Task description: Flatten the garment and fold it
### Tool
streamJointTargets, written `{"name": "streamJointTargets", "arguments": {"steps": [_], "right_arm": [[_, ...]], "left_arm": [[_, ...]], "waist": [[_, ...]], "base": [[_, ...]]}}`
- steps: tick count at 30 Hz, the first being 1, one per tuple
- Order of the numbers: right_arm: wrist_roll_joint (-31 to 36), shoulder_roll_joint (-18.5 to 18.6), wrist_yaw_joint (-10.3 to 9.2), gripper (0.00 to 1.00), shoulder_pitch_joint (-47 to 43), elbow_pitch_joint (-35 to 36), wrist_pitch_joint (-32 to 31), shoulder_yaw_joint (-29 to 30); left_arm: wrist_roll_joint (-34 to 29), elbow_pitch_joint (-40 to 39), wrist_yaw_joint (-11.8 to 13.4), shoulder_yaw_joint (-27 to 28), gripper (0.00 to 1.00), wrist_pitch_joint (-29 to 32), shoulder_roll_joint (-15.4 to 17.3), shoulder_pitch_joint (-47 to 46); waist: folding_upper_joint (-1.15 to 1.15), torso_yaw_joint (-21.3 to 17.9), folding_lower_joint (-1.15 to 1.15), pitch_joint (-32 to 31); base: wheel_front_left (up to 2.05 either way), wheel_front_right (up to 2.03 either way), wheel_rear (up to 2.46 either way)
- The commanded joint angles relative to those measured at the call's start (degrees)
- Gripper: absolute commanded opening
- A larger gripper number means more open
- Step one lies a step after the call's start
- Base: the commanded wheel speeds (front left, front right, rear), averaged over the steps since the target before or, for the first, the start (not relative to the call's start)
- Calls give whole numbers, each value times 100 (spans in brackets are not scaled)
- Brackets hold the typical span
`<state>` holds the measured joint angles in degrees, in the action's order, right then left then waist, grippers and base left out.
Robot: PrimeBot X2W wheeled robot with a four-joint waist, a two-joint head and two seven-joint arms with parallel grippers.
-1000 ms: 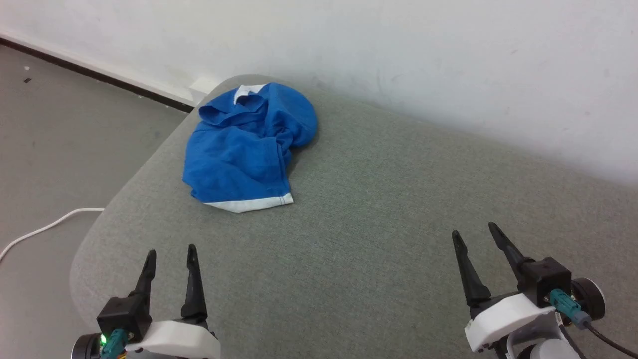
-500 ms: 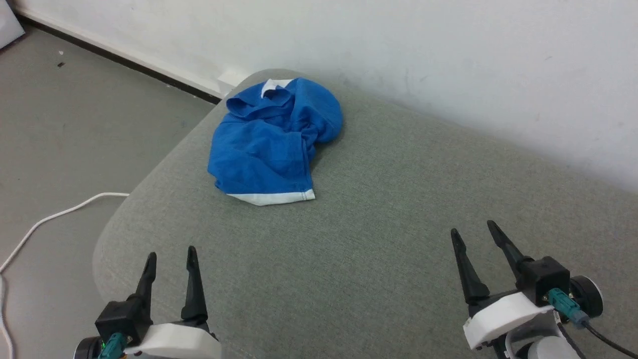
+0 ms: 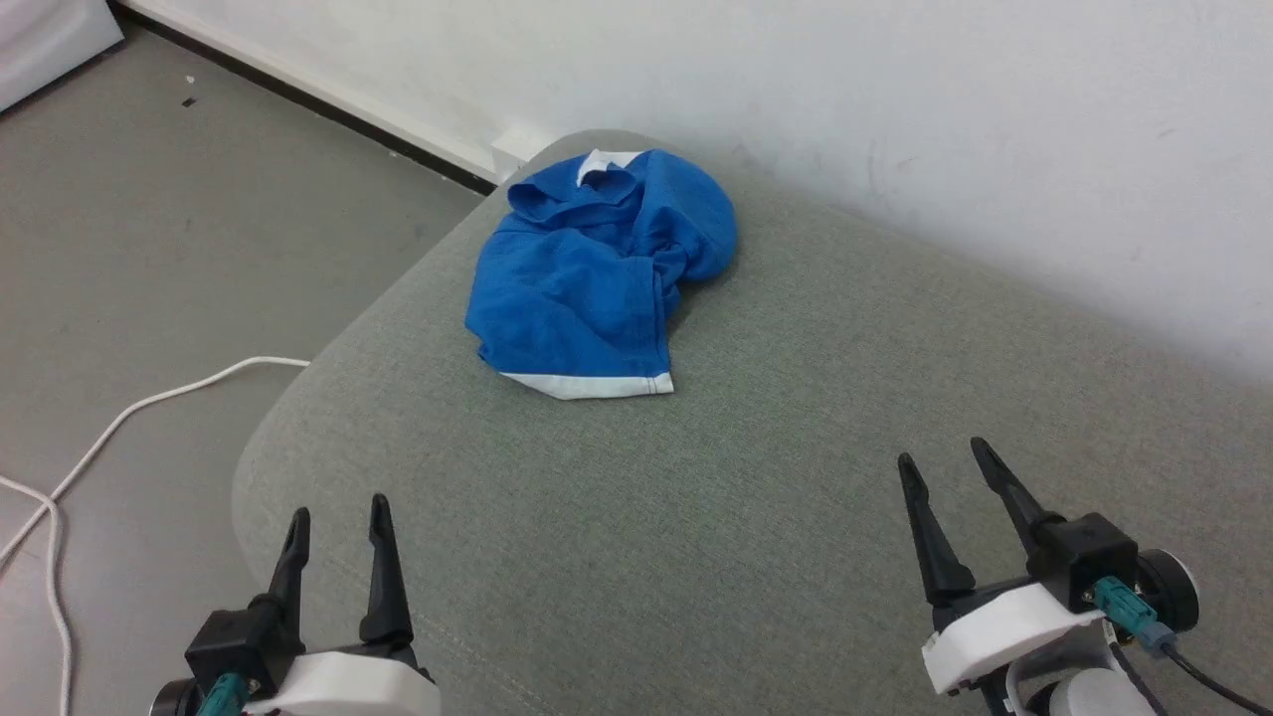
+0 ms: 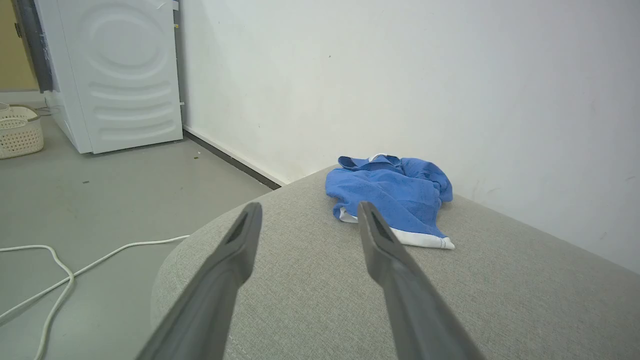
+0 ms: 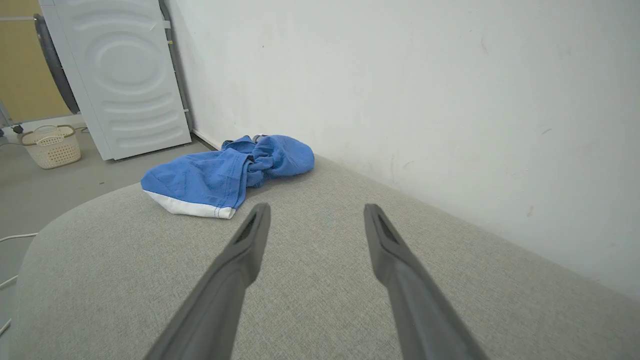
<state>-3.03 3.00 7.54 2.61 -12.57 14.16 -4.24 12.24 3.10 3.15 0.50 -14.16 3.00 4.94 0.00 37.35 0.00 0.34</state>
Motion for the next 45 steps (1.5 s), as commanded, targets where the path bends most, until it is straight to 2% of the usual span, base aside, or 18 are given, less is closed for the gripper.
{"name": "streamJointTargets", "arguments": {"steps": [1, 19, 21, 25, 27, 30, 35, 38, 45], "right_arm": [[-14, -12, -5, 100, 110, -33, 48, -11], [-64, -13, -5, 100, 89, -64, 84, 19], [-69, -13, -5, 100, 80, -33, 84, 64], [23, -13, -5, 100, 77, 58, 84, 178], [91, -13, -5, 100, 76, 118, 84, 258], [186, -13, -5, 100, 63, 236, 80, 373], [393, -13, -5, 100, 103, 551, -20, 553], [546, -13, -5, 100, 181, 827, -143, 599], [845, -13, -5, 100, 430, 1462, -457, 438]], "left_arm": [[54, 28, 30, -3, 100, -48, -12, 104], [101, 120, -15, 13, 100, -84, -13, 98], [346, 23, -18, 40, 100, -84, -13, 85], [1231, -401, -99, 133, 100, -84, -13, -153], [1366, -690, -198, 144, 100, -84, -6, -366], [1318, -1089, -310, 130, 100, 103, 250, -874], [1301, -1311, -402, 137, 100, 978, 845, -2214], [1255, -902, -519, 84, 100, 1473, 1233, -3096], [1373, 419, -758, -200, 100, 2250, 1571, -4676]], "waist": [[0, 53, 0, 8], [0, 136, 0, -54], [0, 118, 0, -31], [0, 4, 0, 109], [0, -54, 0, 184], [0, -118, 0, 322], [0, -184, 0, 685], [0, -264, 0, 988], [0, -606, 0, 1611]], "base": [[0, 0, 0], [0, 0, 0], [0, 0, 0], [0, 0, 0], [0, 0, 0], [0, 0, 0], [0, 0, 0], [0, 0, 0], [0, 0, 0]]}}
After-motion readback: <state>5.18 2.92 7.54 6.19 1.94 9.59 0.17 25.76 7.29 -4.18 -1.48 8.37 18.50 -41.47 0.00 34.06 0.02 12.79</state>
